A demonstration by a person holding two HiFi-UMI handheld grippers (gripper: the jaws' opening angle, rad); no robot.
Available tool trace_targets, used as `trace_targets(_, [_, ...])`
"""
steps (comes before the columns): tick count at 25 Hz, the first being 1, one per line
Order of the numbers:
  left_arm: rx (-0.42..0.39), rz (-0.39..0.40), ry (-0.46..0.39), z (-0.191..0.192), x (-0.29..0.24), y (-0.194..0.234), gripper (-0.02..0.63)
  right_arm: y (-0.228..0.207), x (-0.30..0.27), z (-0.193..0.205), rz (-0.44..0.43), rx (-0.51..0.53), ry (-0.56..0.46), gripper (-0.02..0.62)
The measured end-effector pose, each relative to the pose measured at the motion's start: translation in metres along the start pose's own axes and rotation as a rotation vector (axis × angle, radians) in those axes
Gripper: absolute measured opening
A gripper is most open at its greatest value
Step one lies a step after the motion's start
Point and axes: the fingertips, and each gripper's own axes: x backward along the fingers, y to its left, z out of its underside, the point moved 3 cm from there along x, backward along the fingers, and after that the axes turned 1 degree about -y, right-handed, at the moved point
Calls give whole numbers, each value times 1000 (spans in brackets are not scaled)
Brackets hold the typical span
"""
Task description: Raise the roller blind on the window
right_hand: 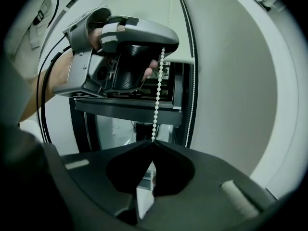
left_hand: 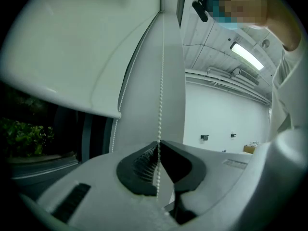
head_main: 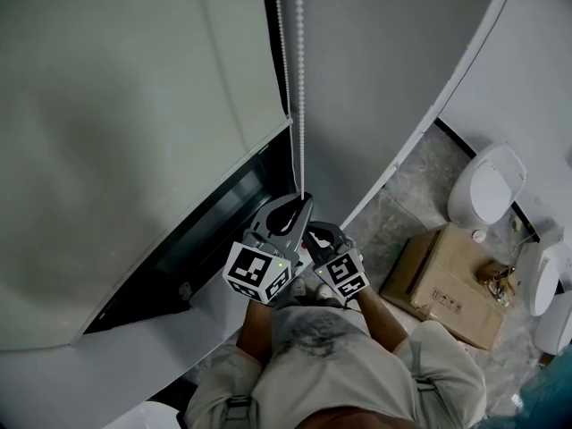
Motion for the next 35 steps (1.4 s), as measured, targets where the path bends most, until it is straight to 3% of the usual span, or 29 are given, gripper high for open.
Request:
trace_targets(24, [58,-14,156,76,5,12,22,7,-11,73,-25,-76,159,11])
trace_targets(29, [60,-11,156,76,4,13,23,7,-6,72,-19,-62,150,14])
trace_targets(35, [56,-24,151,75,3,21,23,0,7,47,3,-67,48,26])
